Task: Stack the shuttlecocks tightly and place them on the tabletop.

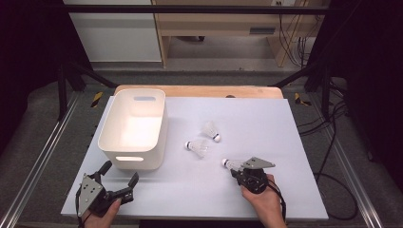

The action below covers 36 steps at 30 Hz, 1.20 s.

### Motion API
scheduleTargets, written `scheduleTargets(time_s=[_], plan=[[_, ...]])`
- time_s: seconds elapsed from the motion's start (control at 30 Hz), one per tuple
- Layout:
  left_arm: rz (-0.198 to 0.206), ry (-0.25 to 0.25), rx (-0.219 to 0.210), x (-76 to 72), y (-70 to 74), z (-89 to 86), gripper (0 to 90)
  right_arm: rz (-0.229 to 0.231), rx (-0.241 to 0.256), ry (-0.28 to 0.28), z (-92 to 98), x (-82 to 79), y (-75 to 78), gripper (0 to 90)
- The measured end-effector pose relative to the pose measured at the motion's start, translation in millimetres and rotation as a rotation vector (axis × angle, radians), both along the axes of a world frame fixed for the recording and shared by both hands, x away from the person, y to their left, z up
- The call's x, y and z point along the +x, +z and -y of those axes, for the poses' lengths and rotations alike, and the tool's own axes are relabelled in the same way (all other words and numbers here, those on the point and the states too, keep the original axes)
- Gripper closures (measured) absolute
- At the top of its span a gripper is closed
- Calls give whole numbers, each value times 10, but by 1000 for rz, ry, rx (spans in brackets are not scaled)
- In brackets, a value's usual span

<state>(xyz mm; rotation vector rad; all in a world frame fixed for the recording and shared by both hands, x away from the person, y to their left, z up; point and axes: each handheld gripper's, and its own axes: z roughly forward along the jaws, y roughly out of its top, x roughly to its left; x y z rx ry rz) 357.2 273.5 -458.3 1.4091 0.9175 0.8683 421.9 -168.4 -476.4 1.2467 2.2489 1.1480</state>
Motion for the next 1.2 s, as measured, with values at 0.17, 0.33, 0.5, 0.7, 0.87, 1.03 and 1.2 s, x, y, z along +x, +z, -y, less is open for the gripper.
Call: scheduleTargets(time_s=[0.17, 0.33, 0.5, 0.7, 0.87, 1.03, 1.2], plan=[[0, 3, 3, 3, -1, -3, 5, 8, 10, 46, -8, 88, 74, 900], [0, 2, 1, 9, -5, -4, 5, 25, 0, 95, -117, 240, 138, 900], [-1, 2, -3, 11, -7, -13, 5, 40, 13, 138, -200, 396, 152, 900], [-7, -2, -7, 27, -12, -20, 5, 37, 22, 165, -250, 524, 125, 900], [-3, -10, -4, 17, -7, -14, 7, 50, 18, 178, -291, 578, 138, 900], [-5, -9, -5, 30, -13, -15, 7, 60, 8, 203, -336, 607, 141, 900], [-7, -18, 1, 51, -22, -20, 7, 67, 3, 219, -355, 626, 155, 900]])
